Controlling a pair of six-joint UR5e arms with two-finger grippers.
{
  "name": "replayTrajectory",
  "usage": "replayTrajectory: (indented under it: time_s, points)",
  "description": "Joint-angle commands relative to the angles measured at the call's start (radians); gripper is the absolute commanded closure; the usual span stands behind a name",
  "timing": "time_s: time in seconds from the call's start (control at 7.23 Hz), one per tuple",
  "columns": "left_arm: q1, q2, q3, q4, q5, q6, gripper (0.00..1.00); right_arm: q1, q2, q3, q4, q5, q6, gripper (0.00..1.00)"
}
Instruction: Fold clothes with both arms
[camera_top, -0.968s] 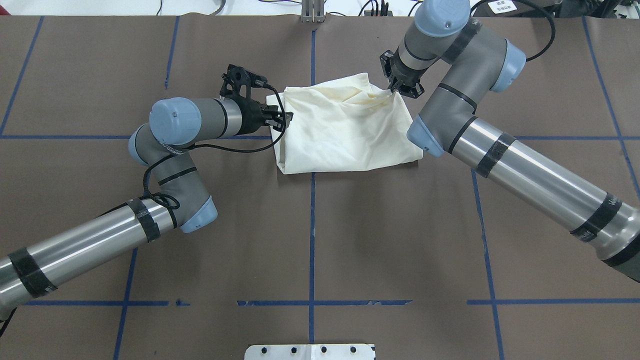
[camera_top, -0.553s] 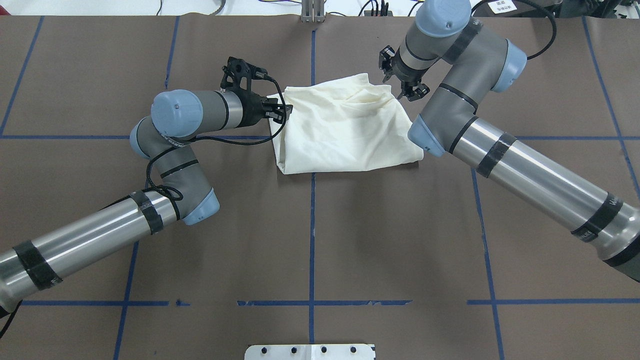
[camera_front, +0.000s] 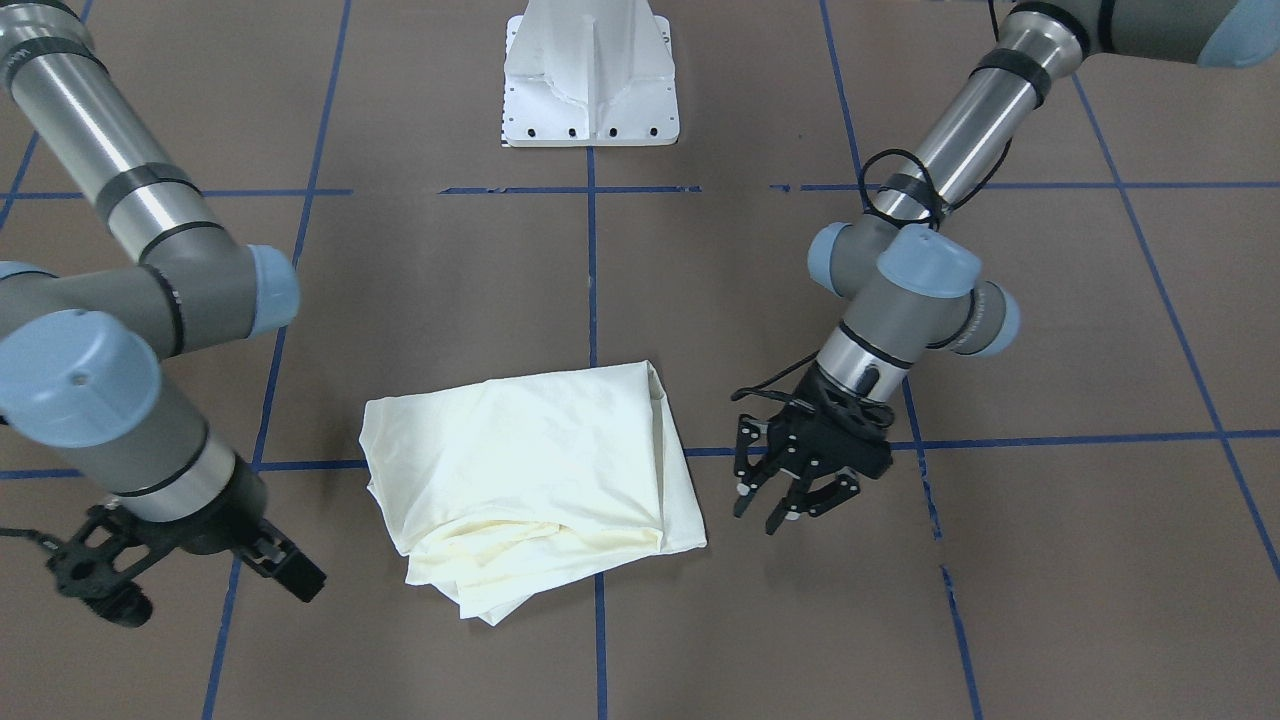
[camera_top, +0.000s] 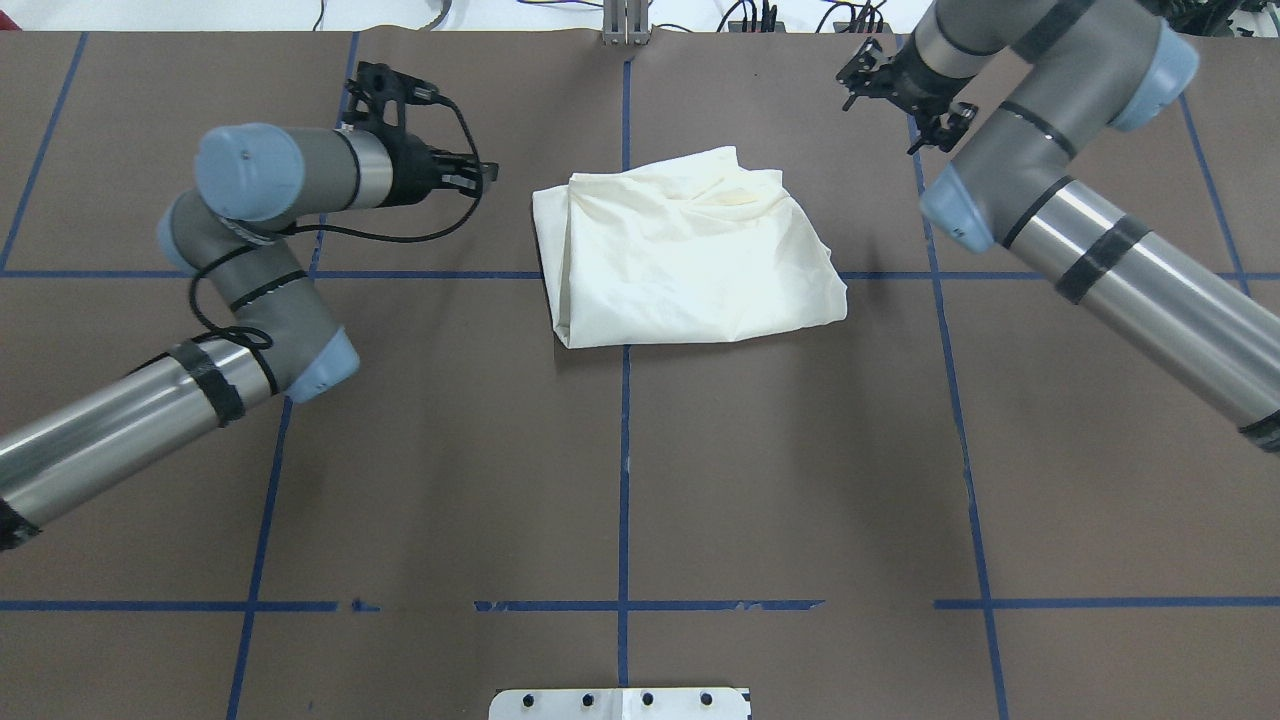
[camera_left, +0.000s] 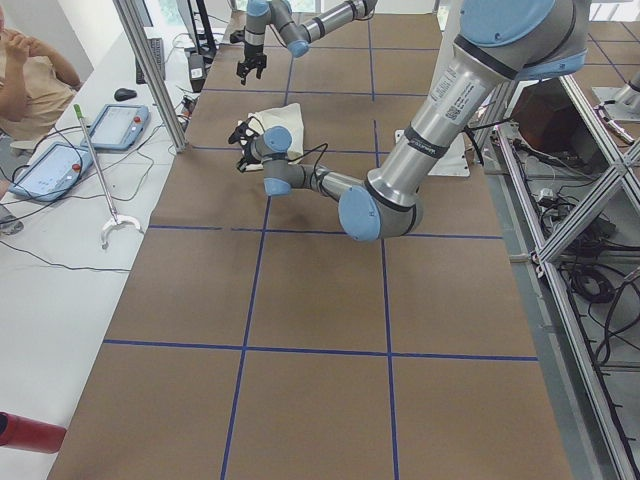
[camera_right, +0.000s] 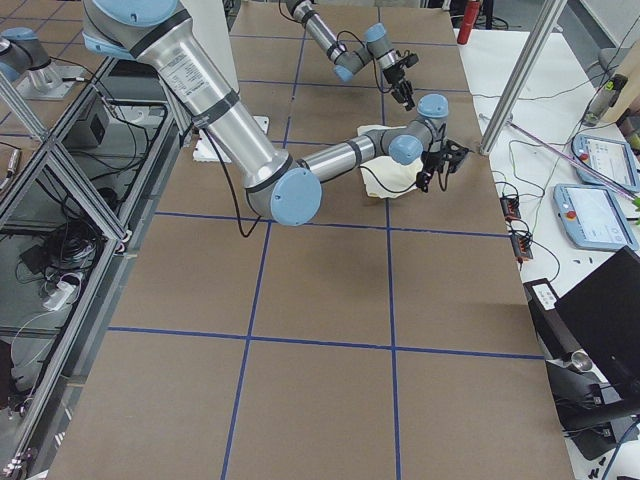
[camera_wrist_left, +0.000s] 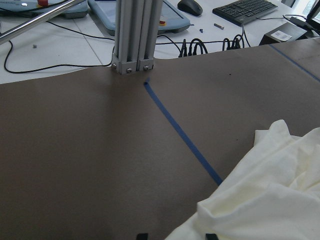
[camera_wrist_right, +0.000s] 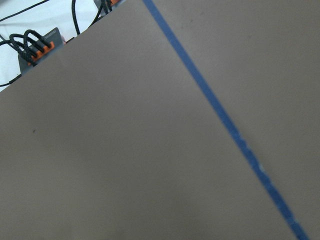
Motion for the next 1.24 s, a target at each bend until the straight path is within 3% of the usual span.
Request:
replayTrajectory:
  time_s: [0.0, 0.28, 0.55, 0.69, 0.83, 1.11]
  points:
    - [-0.136, 0.171, -0.108, 0.019, -0.211, 0.008, 0.59, 0.149, -0.102, 0.011, -0.004, 0.148, -0.291, 0.0]
    - [-0.3, 0.294, -0.12, 0.014, -0.391, 0.029, 0.56, 0.298, -0.2, 0.034, -0.009, 0.241, -0.507, 0.0]
    - [-0.506, 0.423, -0.117, 0.026, -0.513, 0.335, 0.51, 0.409, -0.326, 0.09, -0.009, 0.323, -0.692, 0.0]
    - [-0.564, 0.434, -0.131, 0.128, -0.536, 0.373, 0.46, 0.444, -0.416, 0.136, -0.009, 0.323, -0.808, 0.0]
    - [-0.607, 0.452, -0.135, 0.219, -0.546, 0.464, 0.35, 0.466, -0.497, 0.177, -0.009, 0.323, -0.902, 0.0]
    - [-0.678, 0.474, -0.216, 0.494, -0.547, 0.697, 0.29, 0.467, -0.611, 0.24, -0.009, 0.325, -0.967, 0.0]
